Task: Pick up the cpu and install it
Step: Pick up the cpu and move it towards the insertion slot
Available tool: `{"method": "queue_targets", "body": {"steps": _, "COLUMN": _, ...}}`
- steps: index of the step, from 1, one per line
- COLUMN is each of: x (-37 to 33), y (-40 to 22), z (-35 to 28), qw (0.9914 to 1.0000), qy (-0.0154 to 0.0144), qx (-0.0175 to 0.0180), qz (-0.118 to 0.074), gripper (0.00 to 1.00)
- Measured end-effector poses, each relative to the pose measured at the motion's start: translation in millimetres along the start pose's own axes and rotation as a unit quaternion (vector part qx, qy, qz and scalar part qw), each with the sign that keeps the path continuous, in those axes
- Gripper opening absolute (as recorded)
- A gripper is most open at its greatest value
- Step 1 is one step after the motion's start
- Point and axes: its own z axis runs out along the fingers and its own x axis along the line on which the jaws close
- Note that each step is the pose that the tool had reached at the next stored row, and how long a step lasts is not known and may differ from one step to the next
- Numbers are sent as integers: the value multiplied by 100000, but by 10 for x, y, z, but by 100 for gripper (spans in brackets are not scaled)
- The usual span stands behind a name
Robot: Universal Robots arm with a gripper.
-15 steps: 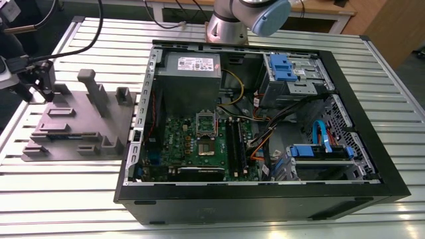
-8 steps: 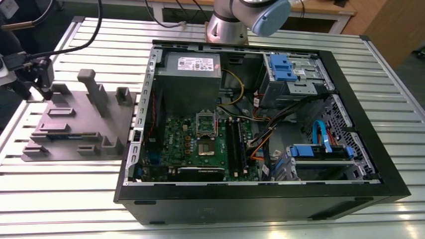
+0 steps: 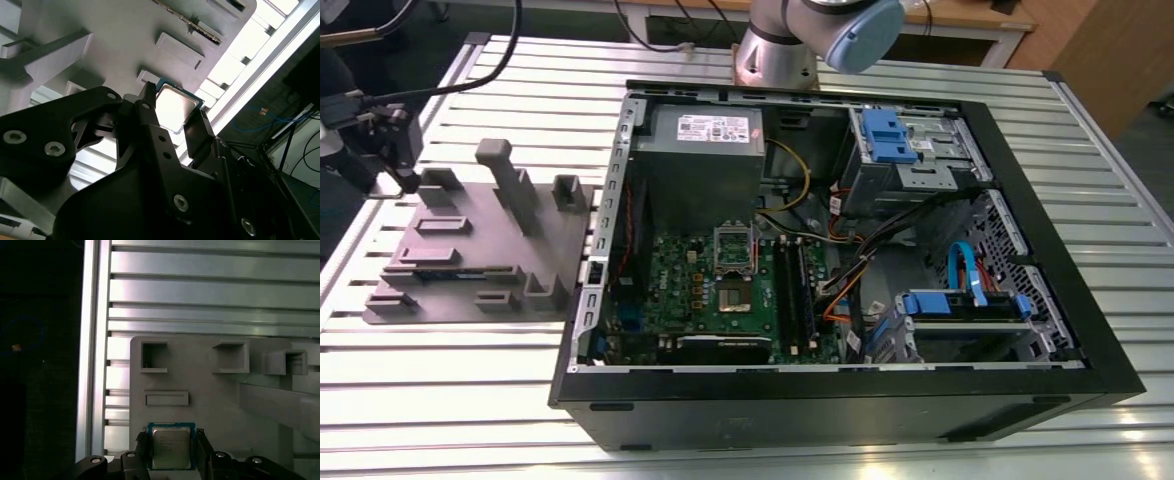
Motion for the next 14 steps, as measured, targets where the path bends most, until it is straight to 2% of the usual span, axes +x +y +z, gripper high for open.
{"method": "queue_targets", "body": {"steps": 14, "x": -3, "y": 8, "z": -170, "qw": 100000, "qy": 8, "qx": 1, "qz": 1, "gripper": 47}}
